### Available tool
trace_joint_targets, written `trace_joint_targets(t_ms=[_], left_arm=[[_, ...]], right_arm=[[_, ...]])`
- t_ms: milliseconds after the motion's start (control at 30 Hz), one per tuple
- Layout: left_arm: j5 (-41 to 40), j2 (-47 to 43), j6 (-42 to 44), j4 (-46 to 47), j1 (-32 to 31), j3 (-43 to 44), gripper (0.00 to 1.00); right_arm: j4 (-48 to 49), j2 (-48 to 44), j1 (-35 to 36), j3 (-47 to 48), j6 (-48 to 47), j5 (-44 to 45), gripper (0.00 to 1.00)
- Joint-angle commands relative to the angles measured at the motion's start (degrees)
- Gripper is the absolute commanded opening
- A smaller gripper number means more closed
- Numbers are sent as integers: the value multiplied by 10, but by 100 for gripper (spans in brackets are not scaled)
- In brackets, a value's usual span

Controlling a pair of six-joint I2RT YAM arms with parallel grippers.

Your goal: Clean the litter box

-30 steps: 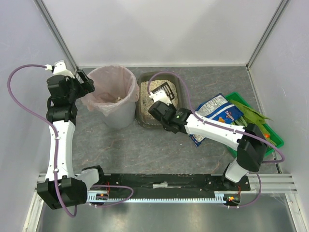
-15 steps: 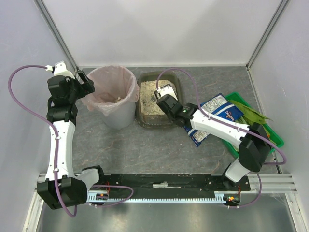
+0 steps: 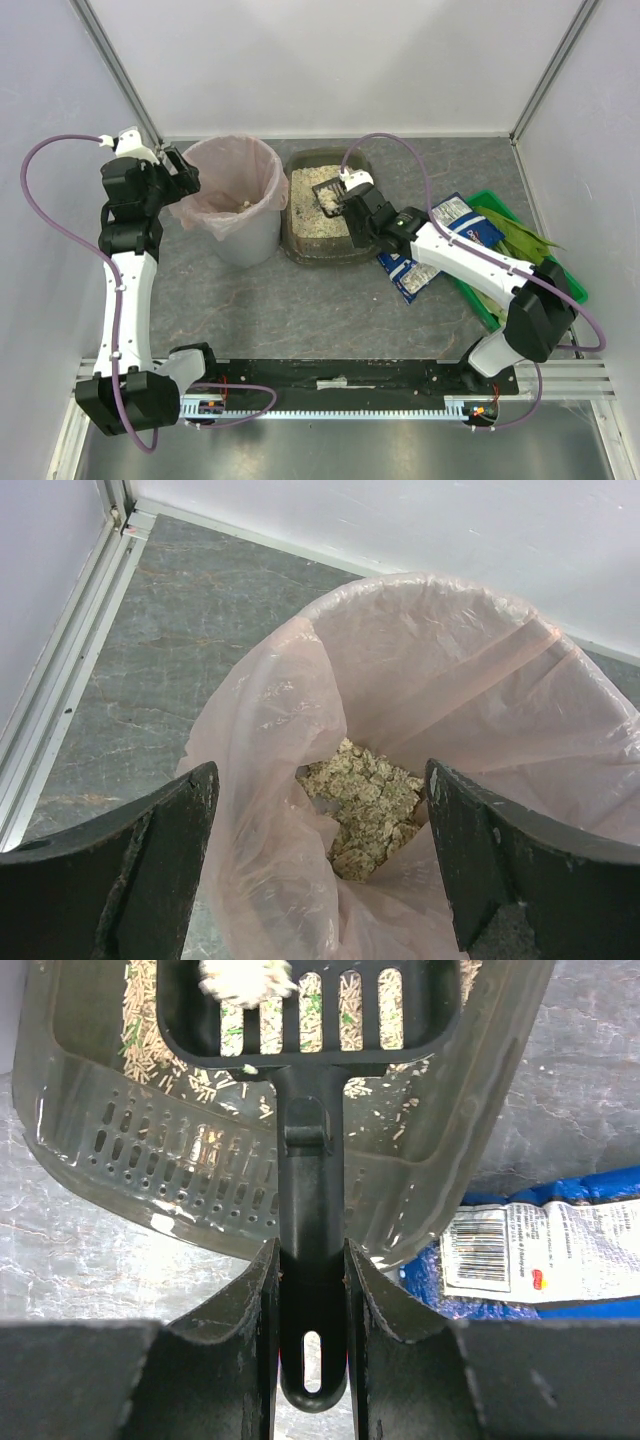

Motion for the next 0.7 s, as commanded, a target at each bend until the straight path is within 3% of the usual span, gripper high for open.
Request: trace_joint_targets(t_ms=[0, 67, 100, 233, 467, 567, 667], left_arm=[[9, -13, 3, 23, -5, 0, 89], [10, -15, 2, 23, -6, 2, 89], [10, -18, 2, 23, -7, 1, 89], [-6, -30, 22, 18, -44, 8, 88], [-59, -42, 61, -6, -156, 33, 88], [1, -32, 49, -4, -160, 32, 89], [6, -34, 41, -2, -160, 26, 89]], right_arm=[[66, -24, -6, -15, 33, -48, 0], [6, -22, -6, -7, 51, 65, 0], [-1, -25, -12, -6, 39, 73, 0], [42, -52, -12, -20, 7, -64, 0], [14, -111, 6, 19, -27, 47, 0], [8, -119, 37, 69, -69, 109, 0], [8, -104, 71, 122, -121, 127, 0]])
